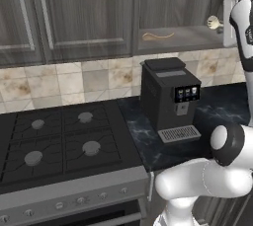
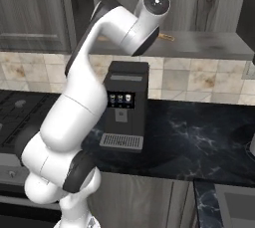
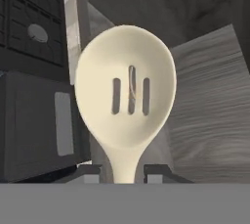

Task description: Organize the utensils by type. Pick up the wooden spoons from the counter and place them in the open cabinet. Then pick up the metallic utensils from the counter and place them in the open drawer.

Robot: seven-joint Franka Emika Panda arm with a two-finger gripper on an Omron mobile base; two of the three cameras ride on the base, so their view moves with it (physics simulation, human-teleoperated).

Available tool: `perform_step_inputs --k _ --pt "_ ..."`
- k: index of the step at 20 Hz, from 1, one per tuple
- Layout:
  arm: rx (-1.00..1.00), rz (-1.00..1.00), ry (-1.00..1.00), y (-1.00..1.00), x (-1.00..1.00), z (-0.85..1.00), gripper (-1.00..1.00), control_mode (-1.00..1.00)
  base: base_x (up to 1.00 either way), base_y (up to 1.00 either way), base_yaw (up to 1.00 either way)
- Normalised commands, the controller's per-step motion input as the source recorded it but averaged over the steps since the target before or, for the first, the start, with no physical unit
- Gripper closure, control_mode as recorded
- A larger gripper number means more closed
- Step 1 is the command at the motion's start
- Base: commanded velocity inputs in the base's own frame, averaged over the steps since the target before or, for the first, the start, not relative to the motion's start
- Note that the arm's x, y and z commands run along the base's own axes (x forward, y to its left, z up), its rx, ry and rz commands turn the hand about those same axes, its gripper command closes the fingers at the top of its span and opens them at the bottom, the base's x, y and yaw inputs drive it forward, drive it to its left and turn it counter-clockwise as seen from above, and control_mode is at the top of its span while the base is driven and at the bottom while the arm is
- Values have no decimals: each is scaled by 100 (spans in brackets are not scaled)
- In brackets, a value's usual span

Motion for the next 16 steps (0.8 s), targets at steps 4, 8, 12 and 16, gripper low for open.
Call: perform_step_inputs --k 4,8,12,16 --pt "3 0 -3 0 57 -7 100 -100 0 0 0" --pt "0 0 0 0 47 -9 100 -100 0 0 0" --pt "0 2 1 -2 30 -10 100 -100 0 0 0" --pt "1 3 0 0 33 -3 100 -100 0 0 0"
